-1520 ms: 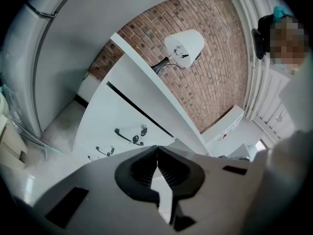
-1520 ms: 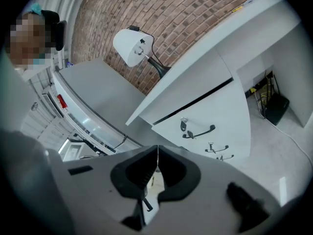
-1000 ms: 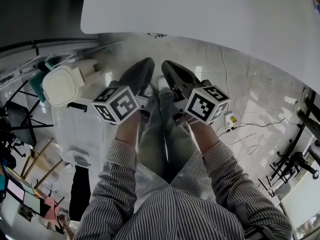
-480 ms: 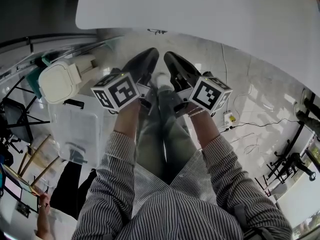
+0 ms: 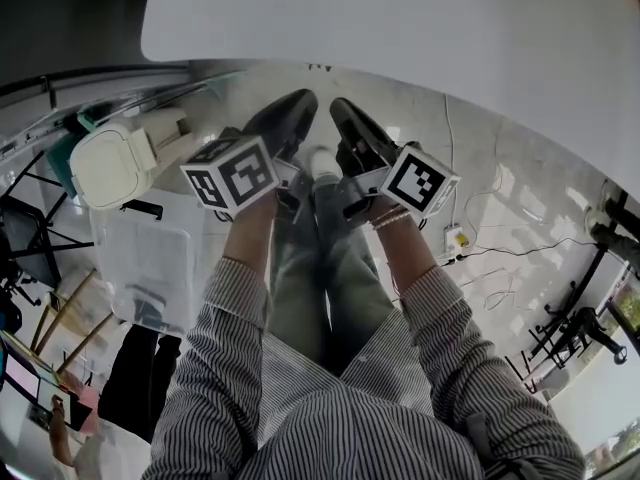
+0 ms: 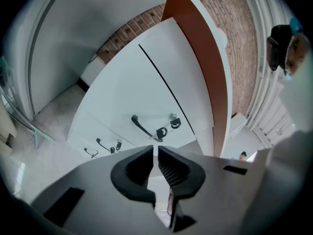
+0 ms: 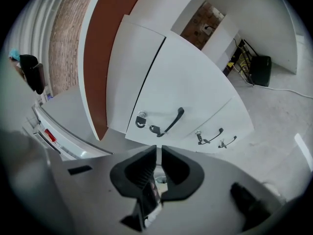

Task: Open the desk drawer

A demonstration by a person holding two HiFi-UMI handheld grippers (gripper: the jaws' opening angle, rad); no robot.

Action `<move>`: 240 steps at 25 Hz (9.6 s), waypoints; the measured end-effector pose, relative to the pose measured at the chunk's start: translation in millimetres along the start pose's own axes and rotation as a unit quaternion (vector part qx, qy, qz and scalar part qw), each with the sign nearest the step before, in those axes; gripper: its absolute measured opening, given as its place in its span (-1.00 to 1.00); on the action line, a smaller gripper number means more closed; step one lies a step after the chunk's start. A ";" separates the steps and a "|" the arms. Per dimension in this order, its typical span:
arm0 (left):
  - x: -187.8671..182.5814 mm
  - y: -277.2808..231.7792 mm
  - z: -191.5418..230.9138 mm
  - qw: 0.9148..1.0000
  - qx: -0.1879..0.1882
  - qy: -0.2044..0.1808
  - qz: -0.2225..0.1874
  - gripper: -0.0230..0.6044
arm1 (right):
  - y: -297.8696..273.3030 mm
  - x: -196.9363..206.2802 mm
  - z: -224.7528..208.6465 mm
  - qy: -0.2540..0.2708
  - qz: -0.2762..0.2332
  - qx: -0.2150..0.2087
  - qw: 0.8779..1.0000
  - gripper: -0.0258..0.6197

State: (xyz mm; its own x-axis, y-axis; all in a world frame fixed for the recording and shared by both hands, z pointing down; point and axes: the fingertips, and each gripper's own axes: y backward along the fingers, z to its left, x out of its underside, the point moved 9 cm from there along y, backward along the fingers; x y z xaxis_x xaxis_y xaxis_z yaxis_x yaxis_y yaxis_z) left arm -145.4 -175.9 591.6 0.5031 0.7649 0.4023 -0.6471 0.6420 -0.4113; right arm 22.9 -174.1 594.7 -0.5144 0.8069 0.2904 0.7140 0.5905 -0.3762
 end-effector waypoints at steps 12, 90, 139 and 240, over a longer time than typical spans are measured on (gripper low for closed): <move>0.0 -20.7 13.9 0.999 0.014 0.034 -0.034 -0.56 | -9.8 -3.6 -26.7 -0.067 -0.065 -0.005 0.996 -0.63; 2.5 -43.2 37.9 0.959 0.141 0.214 -0.121 -0.76 | -38.5 -7.4 -54.3 -0.164 -0.108 -0.105 0.975 -0.79; 96.3 42.0 40.9 0.965 0.061 0.231 -0.106 -0.76 | 27.3 86.7 -49.3 -0.161 -0.086 -0.089 0.979 -0.79; 40.7 98.9 -123.5 0.977 0.128 0.165 -0.032 -0.76 | 121.9 18.1 93.3 -0.146 -0.094 -0.134 0.976 -0.65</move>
State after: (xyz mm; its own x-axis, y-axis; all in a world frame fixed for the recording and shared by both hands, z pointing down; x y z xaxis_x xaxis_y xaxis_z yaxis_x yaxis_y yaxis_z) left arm -118.2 -74.7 466.3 0.6770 0.7266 0.1174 -0.7093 0.6866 -0.1595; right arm 56.2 -86.3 472.1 -0.7341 0.6769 0.0539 0.6720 0.7356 -0.0855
